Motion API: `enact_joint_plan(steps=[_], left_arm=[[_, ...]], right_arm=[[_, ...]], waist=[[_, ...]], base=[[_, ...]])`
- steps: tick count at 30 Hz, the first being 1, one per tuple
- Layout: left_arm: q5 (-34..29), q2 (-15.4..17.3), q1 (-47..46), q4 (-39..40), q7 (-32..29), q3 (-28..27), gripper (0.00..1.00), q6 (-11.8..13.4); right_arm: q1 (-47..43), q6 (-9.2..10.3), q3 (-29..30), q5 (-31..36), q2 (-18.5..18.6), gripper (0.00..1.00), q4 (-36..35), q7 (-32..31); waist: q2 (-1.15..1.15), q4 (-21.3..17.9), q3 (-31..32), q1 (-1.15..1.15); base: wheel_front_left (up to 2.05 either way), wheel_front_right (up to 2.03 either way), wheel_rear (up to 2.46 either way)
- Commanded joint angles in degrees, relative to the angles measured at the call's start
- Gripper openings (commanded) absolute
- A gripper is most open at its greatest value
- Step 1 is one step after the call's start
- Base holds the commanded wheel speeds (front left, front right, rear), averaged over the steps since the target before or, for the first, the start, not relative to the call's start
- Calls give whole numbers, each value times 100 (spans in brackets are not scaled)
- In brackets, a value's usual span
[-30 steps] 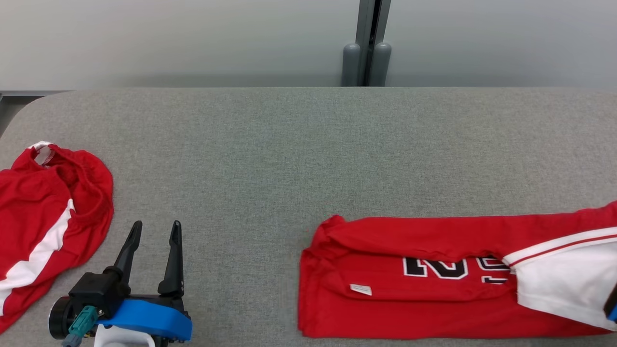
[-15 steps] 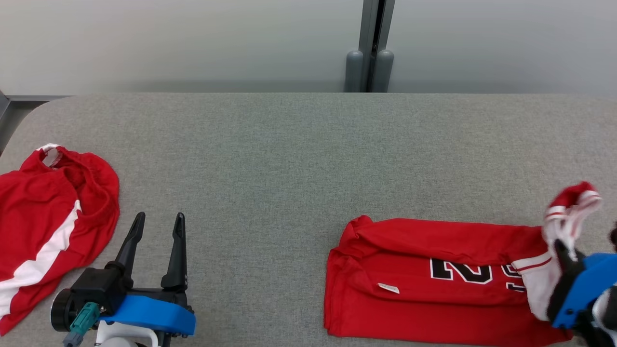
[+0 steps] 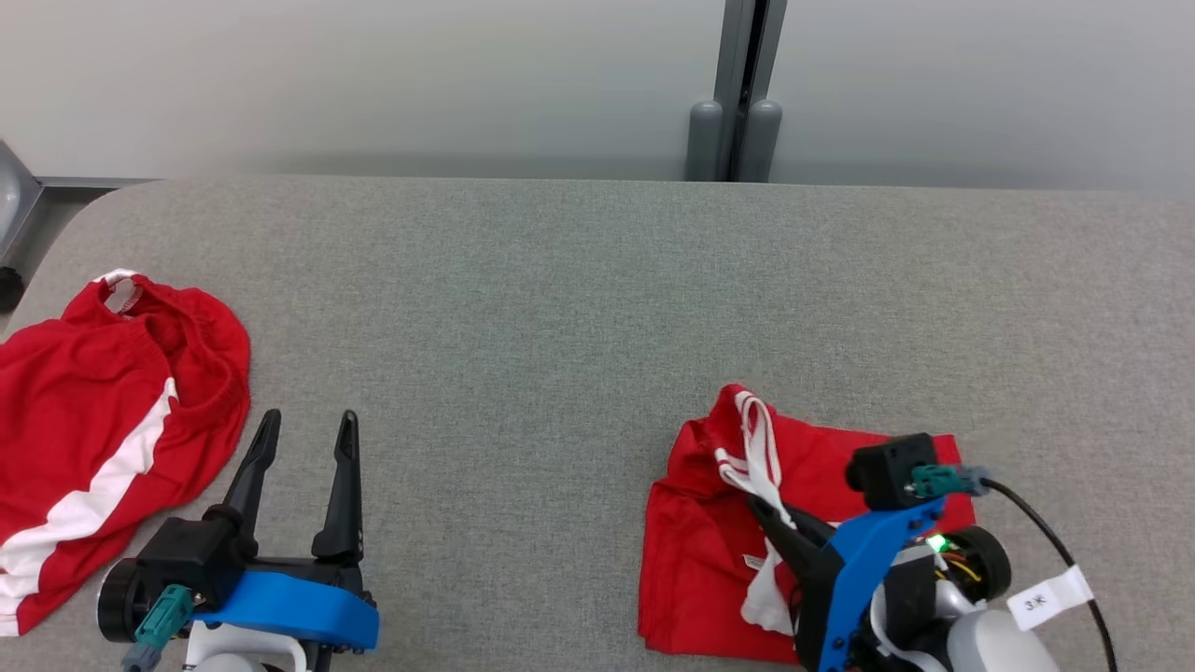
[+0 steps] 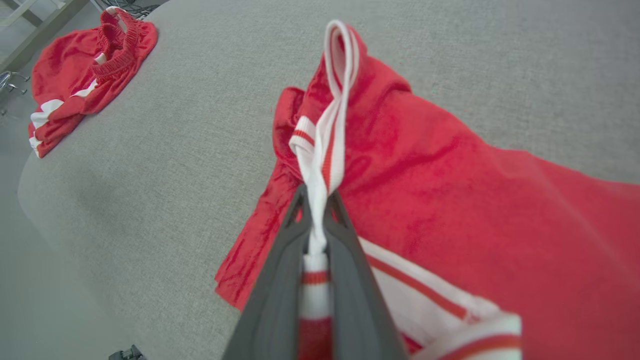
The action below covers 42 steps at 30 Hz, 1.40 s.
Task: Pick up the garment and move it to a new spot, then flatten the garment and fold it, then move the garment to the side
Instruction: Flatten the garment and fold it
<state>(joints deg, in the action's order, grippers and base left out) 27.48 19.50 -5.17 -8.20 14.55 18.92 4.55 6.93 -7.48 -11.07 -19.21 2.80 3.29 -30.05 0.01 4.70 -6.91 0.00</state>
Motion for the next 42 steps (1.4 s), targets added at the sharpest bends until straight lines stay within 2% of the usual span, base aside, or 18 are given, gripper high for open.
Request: enact_joint_plan(steps=[1, 11, 16, 17, 18, 24, 29, 32, 37, 39, 42], left_arm=[[6, 2, -50, 12, -13, 10, 100, 9], [35, 6, -81, -18, -31, 106, 100, -26], [52, -2, -87, -45, -32, 129, 100, -32], [56, -2, -85, -53, -31, 133, 100, -31], [60, 0, -78, -60, -30, 135, 100, -30], [75, 39, 18, -74, -23, 126, 100, 5], [88, 66, 82, -27, -16, 117, 100, 40], [106, 91, 125, 11, -11, 102, 100, 68], [119, 136, 213, 106, 2, 33, 100, 135], [137, 143, 233, 150, 11, -6, 100, 150], [157, 146, 247, 197, 18, -52, 100, 192]], right_arm=[[182, -3, -152, -55, 20, 0, 165, 128], [694, -3, -667, -367, 18, 0, 1210, 531], [786, -3, -813, -446, 18, 0, 1486, 661], [801, -3, -839, -474, 18, 40, 1546, 676], [809, -3, -873, -527, 17, 100, 1580, 682], [891, -3, -1066, -1593, 19, 100, 1272, 1083], [1035, -3, -564, -1907, 23, 100, 736, 1896], [948, -3, 101, -1477, 23, 100, 395, 2230], [544, -3, 1110, -248, 22, 100, -296, 2369], [339, -3, 1366, 262, 15, 100, -508, 2428], [13, -3, 1622, 691, 15, 100, -661, 2626]], waist=[[-1, 31, -3, 0], [-1, 173, 3, 0], [-1, 211, 19, 0], [-1, 214, 25, 0], [-1, 215, 33, 0], [-1, 167, 126, 0], [-1, 115, 214, 0], [-1, 89, 248, 0], [-1, 13, 248, 0], [-1, -28, 244, 0], [-1, -82, 277, 0]], base=[[0, 0, 0], [0, 0, 0], [0, 0, 0], [0, 0, 0], [0, 0, 0], [0, 0, 0], [0, 0, 0], [0, 0, 0], [0, 0, 0], [0, 0, 0], [0, 0, 0]])
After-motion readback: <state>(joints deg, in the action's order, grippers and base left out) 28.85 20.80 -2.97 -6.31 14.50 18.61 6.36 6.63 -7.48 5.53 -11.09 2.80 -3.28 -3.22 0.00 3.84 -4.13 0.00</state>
